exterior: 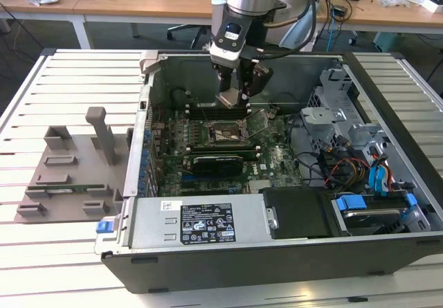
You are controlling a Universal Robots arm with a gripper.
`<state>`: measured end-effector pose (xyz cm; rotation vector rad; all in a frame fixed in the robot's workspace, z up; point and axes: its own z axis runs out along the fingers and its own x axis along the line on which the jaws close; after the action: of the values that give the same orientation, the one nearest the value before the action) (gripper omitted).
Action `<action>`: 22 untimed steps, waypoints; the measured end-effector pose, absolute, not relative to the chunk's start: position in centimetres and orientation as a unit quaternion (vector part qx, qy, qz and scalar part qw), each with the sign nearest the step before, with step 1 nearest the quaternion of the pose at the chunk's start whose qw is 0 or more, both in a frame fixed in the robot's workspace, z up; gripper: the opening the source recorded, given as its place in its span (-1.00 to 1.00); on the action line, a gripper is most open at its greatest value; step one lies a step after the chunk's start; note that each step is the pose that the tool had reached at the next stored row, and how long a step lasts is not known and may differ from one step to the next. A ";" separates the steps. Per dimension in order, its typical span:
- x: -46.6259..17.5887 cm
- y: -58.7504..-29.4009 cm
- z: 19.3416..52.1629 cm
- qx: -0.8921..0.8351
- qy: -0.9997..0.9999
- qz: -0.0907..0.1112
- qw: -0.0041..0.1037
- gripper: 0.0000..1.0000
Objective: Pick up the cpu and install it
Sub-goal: 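Place the cpu into insertion slot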
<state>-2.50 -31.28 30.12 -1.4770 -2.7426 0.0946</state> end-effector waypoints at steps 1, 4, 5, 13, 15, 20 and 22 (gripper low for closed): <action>-2.5 -31.3 30.1 -0.478 -0.878 0.031 0.012 0.10; -2.5 -31.3 30.1 -0.509 -0.860 0.038 0.009 0.10; -2.5 -31.3 30.1 -0.515 -0.856 0.039 0.009 0.10; -2.5 -31.3 30.0 -0.552 -0.833 0.039 0.011 0.10; -2.5 -31.3 30.0 -0.559 -0.828 0.039 0.011 0.10; -2.5 -31.3 30.0 -0.579 -0.814 0.038 0.012 0.10; -2.5 -31.3 29.9 -0.588 -0.808 0.039 0.012 0.10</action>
<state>-2.50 -31.29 29.94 -1.8340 -2.5181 0.1200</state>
